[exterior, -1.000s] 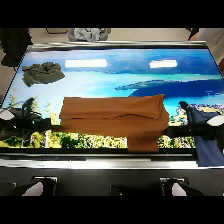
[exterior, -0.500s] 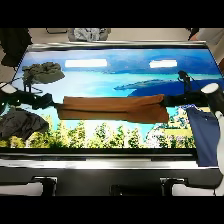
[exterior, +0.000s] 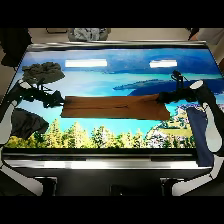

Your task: Fold the shirts.

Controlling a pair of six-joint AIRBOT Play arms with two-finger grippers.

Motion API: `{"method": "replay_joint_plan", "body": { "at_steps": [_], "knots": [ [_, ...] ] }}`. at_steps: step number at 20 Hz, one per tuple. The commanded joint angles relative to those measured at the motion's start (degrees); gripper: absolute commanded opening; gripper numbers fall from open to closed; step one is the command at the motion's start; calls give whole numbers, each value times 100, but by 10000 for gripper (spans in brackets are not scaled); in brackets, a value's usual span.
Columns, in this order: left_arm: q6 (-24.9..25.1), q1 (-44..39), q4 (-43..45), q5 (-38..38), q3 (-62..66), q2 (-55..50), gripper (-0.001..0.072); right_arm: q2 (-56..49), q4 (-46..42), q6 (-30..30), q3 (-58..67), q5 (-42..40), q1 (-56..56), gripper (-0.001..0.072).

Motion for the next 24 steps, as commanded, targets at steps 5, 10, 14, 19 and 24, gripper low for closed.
{"method": "replay_joint_plan", "body": {
  "at_steps": [5, 10, 14, 19, 24],
  "knots": [
    [-37, 251, -450, -507, 723, 190, 645, 210, -1373, -94, 595, 1185, -883, 715],
    [203, 181, -448, -474, 758, 1126, 643, -293, -1233, 2, 595, 1987, -1438, 720],
    [339, -127, -450, -472, 758, 1777, 643, -892, -9, 210, 595, 2092, -1410, 720],
    [352, -772, -450, -472, 758, 2181, 643, -1115, 271, 219, 595, 1884, -822, 720],
    [479, -1412, -448, -472, 741, 2131, 630, -1108, 487, 223, 595, 1486, -203, 281]
  ]
}}
